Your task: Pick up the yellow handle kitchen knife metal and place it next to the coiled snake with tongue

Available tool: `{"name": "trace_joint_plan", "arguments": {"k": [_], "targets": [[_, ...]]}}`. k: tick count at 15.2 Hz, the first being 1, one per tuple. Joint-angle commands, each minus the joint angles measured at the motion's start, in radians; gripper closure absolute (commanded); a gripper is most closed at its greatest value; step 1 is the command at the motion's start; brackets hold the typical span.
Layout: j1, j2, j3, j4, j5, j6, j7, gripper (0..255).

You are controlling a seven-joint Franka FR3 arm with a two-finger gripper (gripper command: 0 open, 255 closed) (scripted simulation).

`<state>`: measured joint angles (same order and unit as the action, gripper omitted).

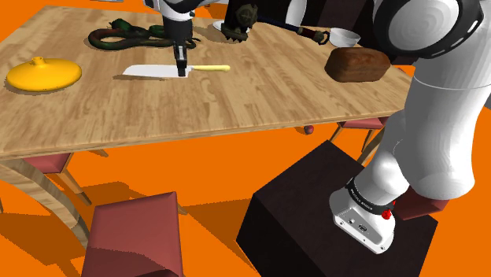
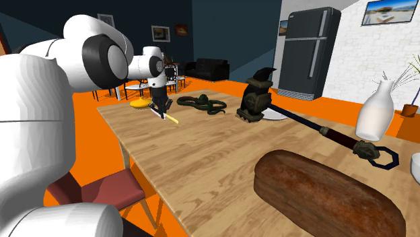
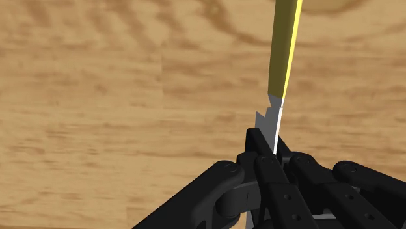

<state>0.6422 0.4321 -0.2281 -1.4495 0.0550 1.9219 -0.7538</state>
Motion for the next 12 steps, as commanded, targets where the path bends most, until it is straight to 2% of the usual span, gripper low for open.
{"name": "trace_joint_plan", "arguments": {"k": [1,8,9,12], "targets": [[0.002,0.0,0.001,-0.013,0.0,0.013,0.002,255],[0.002,0.0,0.001,-0.013,0.0,0.013,0.002,255],[0.002,0.0,0.001,-0.013,0.0,0.013,0.002,0],[0.002,0.0,0.001,-0.013,0.0,0.013,0.002,0]]}}
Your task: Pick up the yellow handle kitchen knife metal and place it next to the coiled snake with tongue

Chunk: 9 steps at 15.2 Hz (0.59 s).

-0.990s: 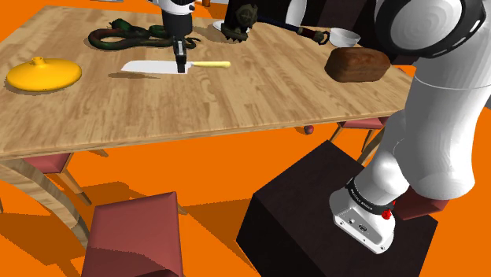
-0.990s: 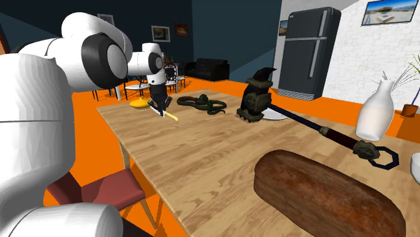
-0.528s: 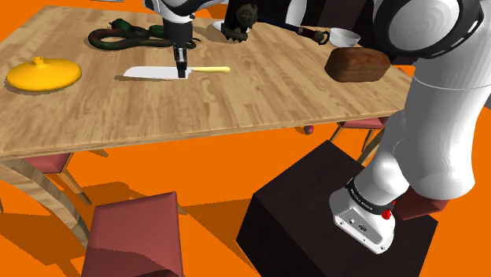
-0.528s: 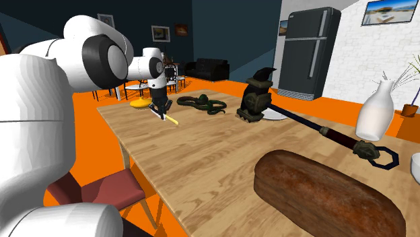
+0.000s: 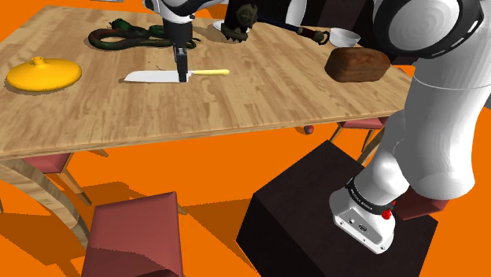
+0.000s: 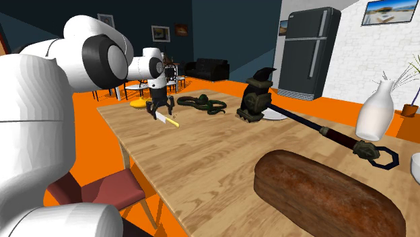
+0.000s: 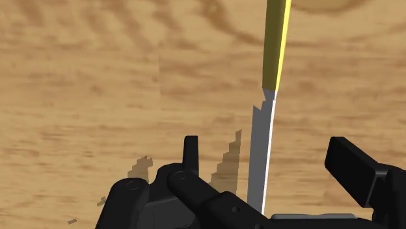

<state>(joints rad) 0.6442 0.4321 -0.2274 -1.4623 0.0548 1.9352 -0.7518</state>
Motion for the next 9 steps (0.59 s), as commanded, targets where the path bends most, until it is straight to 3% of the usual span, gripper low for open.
{"name": "trace_joint_plan", "arguments": {"k": [1,6,9], "targets": [[0.0,0.0,0.0,0.0,0.0,0.0,0.0,0],[0.0,-0.018,-0.002,0.1,-0.005,-0.118,0.004,0],[0.0,-0.018,-0.002,0.1,-0.005,-0.118,0.004,0]]}}
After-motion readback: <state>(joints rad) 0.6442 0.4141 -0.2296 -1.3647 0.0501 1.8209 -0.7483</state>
